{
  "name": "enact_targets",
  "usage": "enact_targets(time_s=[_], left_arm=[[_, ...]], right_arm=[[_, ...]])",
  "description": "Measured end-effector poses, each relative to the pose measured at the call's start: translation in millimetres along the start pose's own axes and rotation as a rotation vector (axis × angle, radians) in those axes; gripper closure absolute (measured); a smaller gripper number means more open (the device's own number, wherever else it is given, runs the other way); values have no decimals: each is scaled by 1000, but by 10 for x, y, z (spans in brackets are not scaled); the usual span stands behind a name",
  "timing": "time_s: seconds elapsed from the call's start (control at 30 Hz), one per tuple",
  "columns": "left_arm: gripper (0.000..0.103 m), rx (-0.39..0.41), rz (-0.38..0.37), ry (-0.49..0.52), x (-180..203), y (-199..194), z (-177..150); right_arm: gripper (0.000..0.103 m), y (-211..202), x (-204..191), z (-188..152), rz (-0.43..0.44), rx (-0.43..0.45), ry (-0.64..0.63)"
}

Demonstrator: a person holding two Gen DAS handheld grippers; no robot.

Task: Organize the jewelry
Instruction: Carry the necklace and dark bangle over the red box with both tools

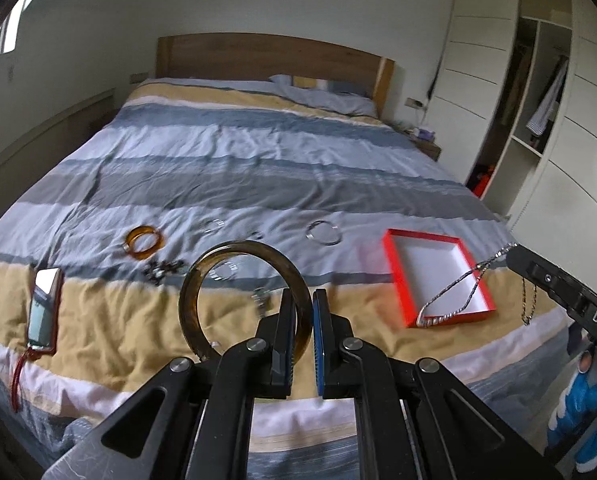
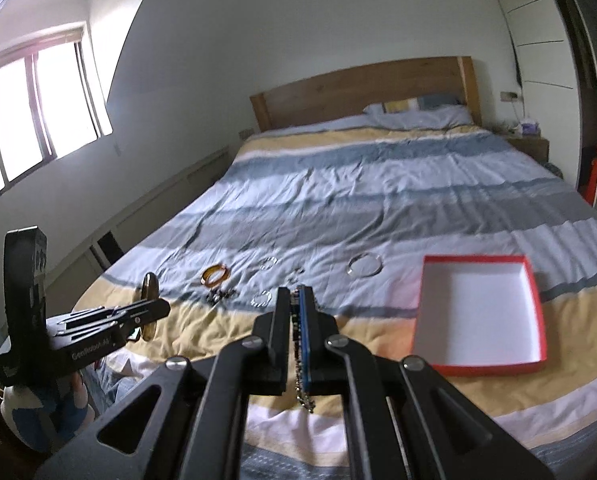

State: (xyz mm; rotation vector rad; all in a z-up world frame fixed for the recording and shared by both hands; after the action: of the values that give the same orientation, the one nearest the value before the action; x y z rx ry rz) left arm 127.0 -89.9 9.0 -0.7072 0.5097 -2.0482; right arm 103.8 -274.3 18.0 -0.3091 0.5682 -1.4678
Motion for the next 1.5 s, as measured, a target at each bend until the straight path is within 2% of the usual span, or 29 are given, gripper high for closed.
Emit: enact_targets(time_s=[0.17, 0.43, 0.63, 0.83, 1.07, 1.3, 1.5], left_arm=[[95, -24, -42, 39, 371, 286, 150], [95, -97, -133, 95, 1010, 1125, 332], [95, -175, -195, 94, 1355, 1867, 327], [95, -253, -219, 99, 1540, 2518, 234], [95, -339, -222, 80, 1526, 3144, 29], [94, -391, -231, 112, 1553, 3374, -216], [93, -446, -253, 112, 1555, 3473, -457]], right_arm=[[99, -56, 420, 152, -39, 27, 28], [99, 162, 1233, 297, -129, 11, 57], [99, 621, 1867, 234, -191, -54, 76], [99, 1132, 2305, 80, -216, -126, 98], [99, 1642, 2579, -154, -244, -197, 112], [99, 1863, 2670, -422, -250, -246, 115], [99, 1879, 2763, -630, -262, -277, 135]])
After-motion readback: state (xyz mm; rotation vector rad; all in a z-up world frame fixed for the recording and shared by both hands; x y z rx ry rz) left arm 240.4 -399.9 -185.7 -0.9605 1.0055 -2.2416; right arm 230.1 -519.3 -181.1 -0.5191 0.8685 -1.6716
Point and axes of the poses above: each gripper's, at about its wrist camera, not at the fingertips, and y roughly the way its jaws point, x to its right, z to its top, the point moved 6 cm from there along y, roughly the way its jaws point, and after that the axes turned 12 degrees about -z, right-handed, at the moved point
